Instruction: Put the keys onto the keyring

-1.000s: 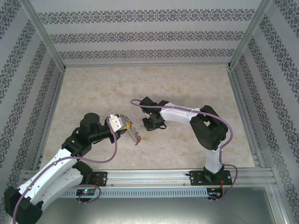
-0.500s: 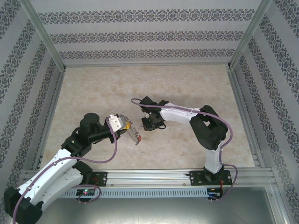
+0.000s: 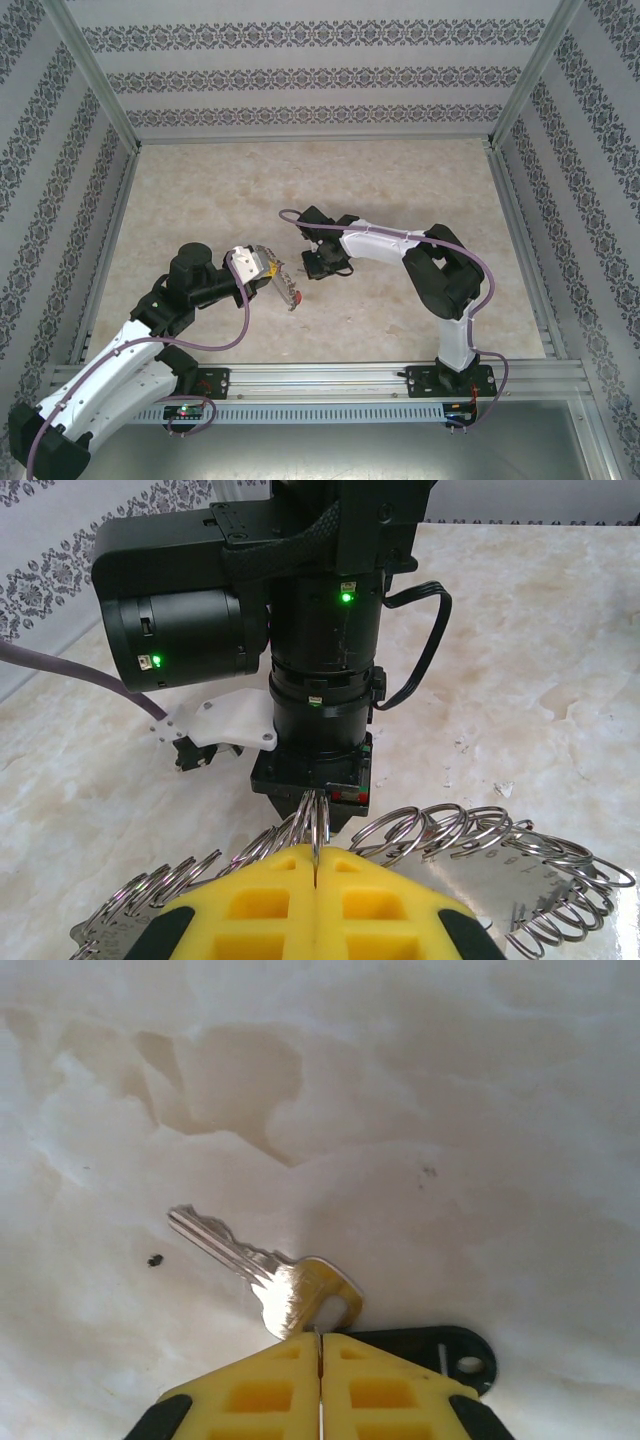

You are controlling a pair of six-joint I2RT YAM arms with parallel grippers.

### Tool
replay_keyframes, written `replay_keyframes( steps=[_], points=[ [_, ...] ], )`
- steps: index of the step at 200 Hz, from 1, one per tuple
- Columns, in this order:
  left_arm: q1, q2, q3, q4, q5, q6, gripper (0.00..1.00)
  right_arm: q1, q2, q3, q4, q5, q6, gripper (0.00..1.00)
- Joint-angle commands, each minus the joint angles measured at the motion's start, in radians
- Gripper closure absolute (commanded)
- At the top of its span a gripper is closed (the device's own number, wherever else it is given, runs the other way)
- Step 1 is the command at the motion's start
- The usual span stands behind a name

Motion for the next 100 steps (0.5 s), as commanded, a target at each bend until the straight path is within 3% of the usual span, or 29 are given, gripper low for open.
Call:
replay_keyframes(
  steps=[1,22,100],
  points=[
    [-0.011,-0.017,0.0,0.012,-0.002,0.001,1.0,0.004,-0.007,0.027,-0.054,0.044,-0.042,0.93],
    [-0.01,-0.016,-0.001,0.013,-0.002,0.001,1.0,0.015,-0.014,0.048,-0.102,0.108,-0.087,0.94],
    [-0.01,-0.012,0.001,0.006,-0.004,0.004,1.0,0.023,0.053,0.083,-0.12,0.096,-0.105,0.88]
  ],
)
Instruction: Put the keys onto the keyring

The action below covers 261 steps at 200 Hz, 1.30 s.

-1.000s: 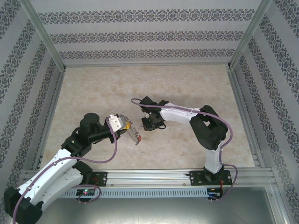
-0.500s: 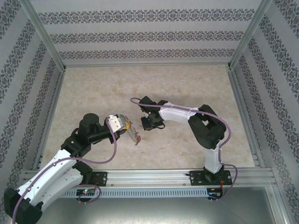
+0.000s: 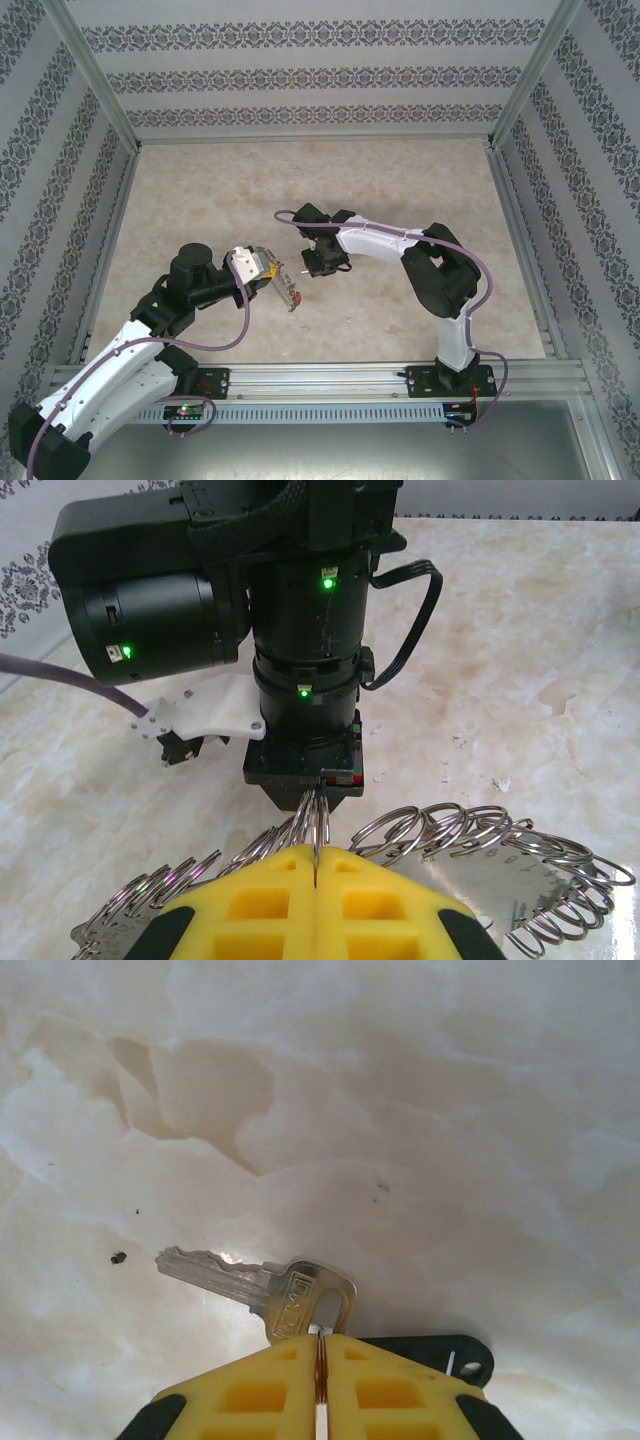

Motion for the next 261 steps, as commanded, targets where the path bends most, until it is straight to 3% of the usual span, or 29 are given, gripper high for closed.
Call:
replay_keyframes(
  steps=[1,89,261],
  points=[
    [-0.009,-0.013,0.004,0.014,-0.004,0.003,1.0,0.013,0.029,0.019,-0.026,0.014,-0.015,0.88],
    [-0.01,-0.005,0.002,0.013,0.001,0.005,1.0,0.012,0.046,0.041,-0.008,-0.008,0.013,0.81],
    [-0.011,0.013,0.011,0.018,0.011,0.008,1.0,-0.004,0.037,0.039,0.015,0.008,0.042,0.82]
  ],
)
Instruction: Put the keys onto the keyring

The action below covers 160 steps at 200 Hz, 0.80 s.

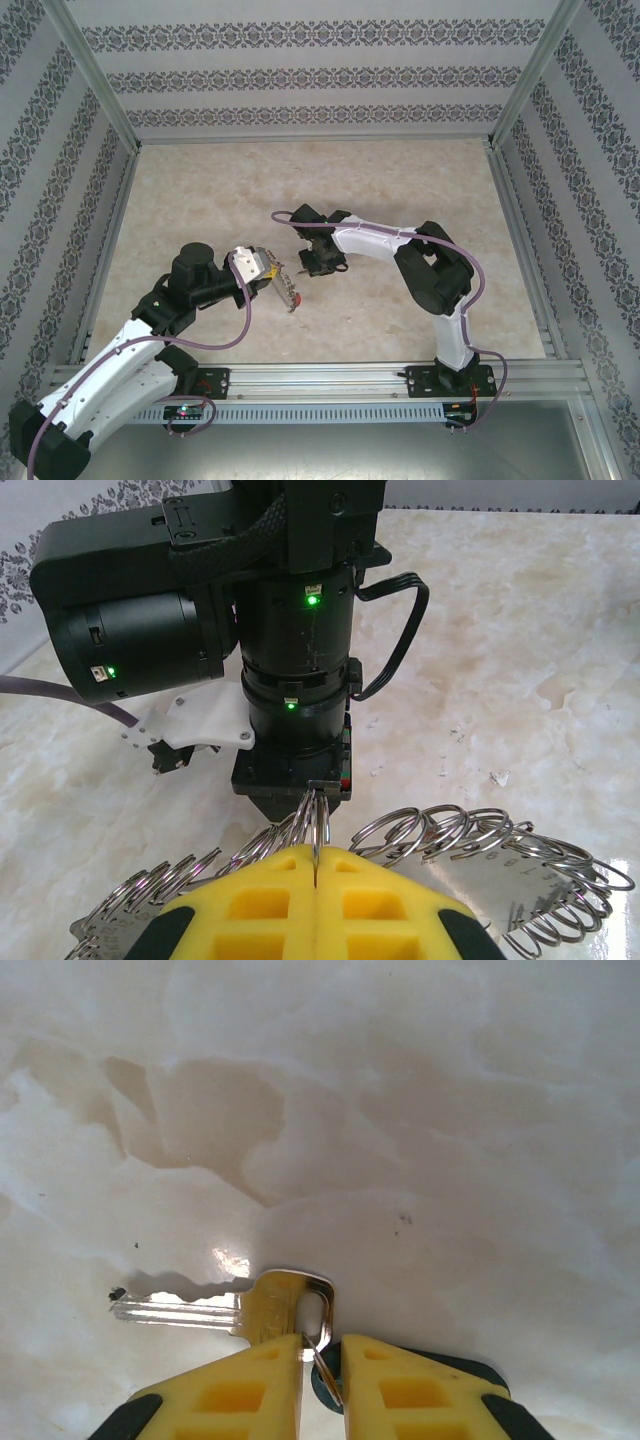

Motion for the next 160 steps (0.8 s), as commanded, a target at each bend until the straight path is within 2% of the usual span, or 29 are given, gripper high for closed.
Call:
replay_keyframes(
  steps=[1,160],
  points=[
    [-0.011,-0.001,0.011,0.023,0.01,0.007,1.0,-0.008,-0.003,0.013,0.002,0.013,0.023,0.81],
    [-0.011,0.004,0.01,0.025,0.016,0.008,1.0,-0.015,-0.027,-0.02,0.038,0.032,0.063,0.8]
  ],
)
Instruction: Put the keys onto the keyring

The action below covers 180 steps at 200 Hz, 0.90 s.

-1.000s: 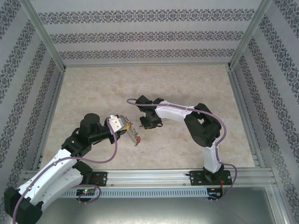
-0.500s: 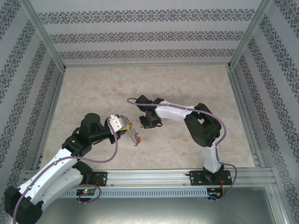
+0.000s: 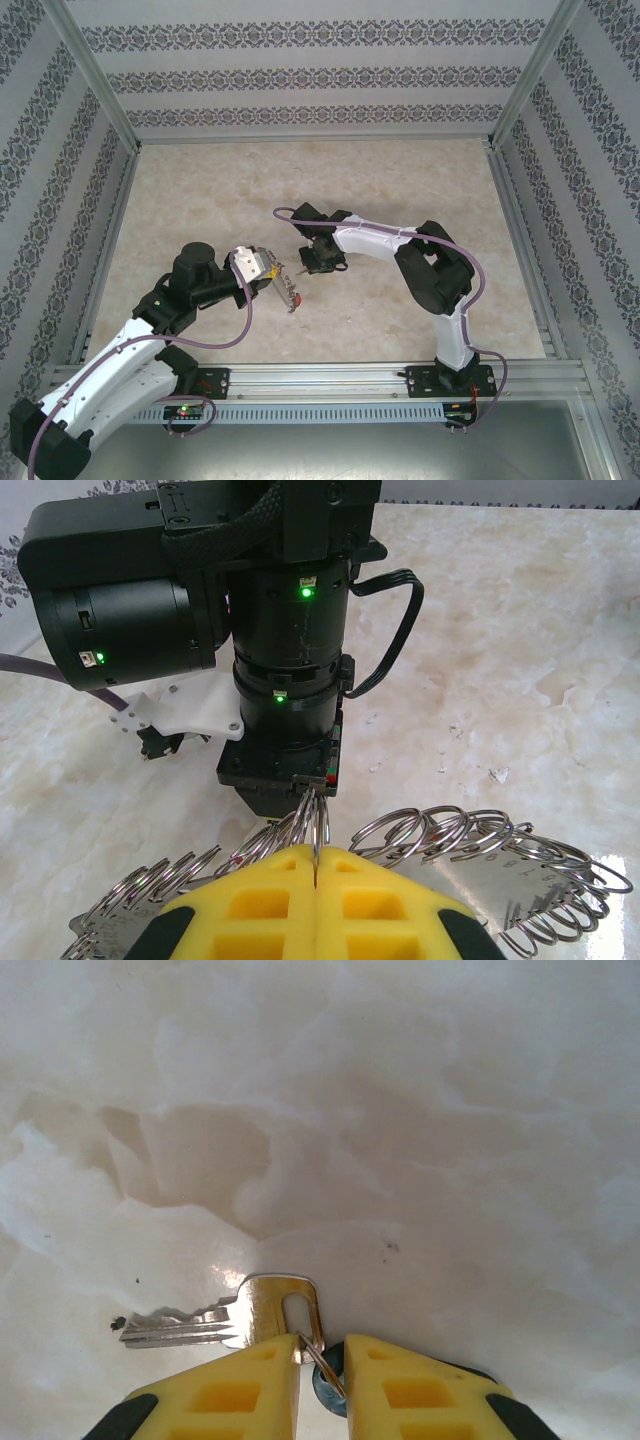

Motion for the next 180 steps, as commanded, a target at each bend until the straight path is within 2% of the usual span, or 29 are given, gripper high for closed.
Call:
replay_keyframes(
  steps=[1,119,180],
  points=[
    [-0.011,-0.004,0.011,0.025,0.016,0.009,1.0,-0.008,-0.026,-0.014,0.004,0.025,0.018,0.8],
    [-0.011,0.009,0.017,0.022,0.02,0.011,1.0,-0.013,-0.037,-0.02,0.015,0.027,0.013,0.78],
    [-0.01,0.01,0.018,0.018,0.021,0.011,1.0,-0.011,-0.024,-0.017,0.026,0.016,0.01,0.81]
  ],
)
